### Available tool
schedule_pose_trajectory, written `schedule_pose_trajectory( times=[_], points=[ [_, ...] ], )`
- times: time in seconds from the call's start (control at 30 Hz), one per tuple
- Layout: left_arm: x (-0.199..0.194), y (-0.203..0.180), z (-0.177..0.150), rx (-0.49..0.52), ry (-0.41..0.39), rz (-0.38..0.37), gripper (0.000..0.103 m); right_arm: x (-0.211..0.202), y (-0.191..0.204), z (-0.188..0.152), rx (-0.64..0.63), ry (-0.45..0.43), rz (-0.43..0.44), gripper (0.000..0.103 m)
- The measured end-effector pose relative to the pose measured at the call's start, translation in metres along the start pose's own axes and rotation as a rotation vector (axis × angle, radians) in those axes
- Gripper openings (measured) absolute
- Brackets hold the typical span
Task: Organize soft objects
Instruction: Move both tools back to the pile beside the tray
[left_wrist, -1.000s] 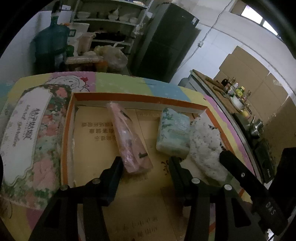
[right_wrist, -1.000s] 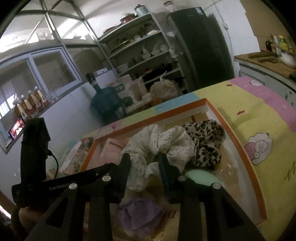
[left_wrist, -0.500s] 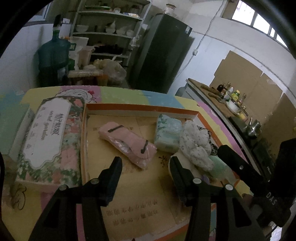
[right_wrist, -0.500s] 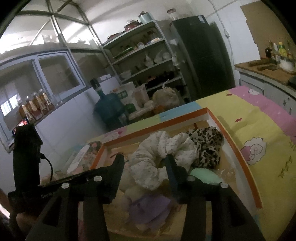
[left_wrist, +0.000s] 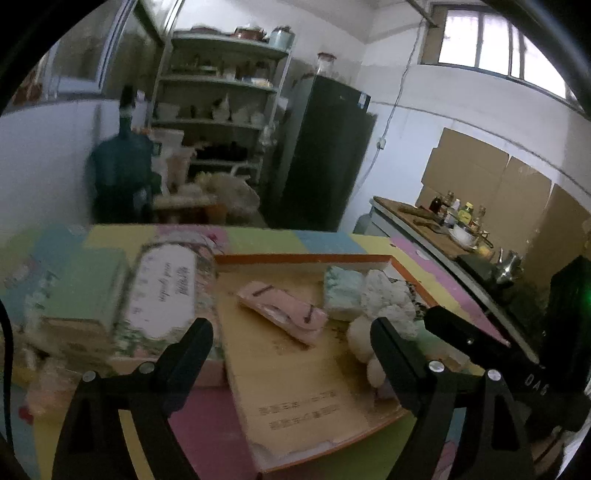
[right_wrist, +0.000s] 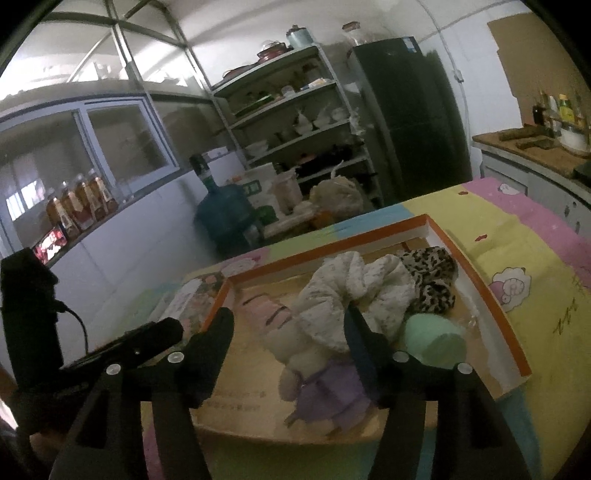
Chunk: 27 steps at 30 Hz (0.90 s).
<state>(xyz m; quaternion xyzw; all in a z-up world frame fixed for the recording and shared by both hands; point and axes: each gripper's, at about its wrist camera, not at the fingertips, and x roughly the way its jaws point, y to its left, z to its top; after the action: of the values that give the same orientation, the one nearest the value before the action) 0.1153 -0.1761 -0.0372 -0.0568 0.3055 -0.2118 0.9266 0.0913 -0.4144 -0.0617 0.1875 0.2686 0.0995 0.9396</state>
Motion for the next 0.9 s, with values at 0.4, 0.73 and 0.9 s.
schedule_pose_trajectory(
  times=[0.4,0.73,0.9],
  points=[
    [-0.037,0.037,-0.018,-0.028,0.025,0.075,0.087,-0.015,0.044,-0.011,-0.059,-0.057,-0.034,0.073],
    [-0.101,0.117,-0.040,-0.154,-0.066,0.235,0.082,0.003,0.098,-0.025,-0.116,-0.008,0.059,0.073],
    [-0.123,0.145,-0.043,-0.154,-0.079,0.284,0.082,0.016,0.131,-0.035,-0.158,0.026,0.111,0.073]
  ],
)
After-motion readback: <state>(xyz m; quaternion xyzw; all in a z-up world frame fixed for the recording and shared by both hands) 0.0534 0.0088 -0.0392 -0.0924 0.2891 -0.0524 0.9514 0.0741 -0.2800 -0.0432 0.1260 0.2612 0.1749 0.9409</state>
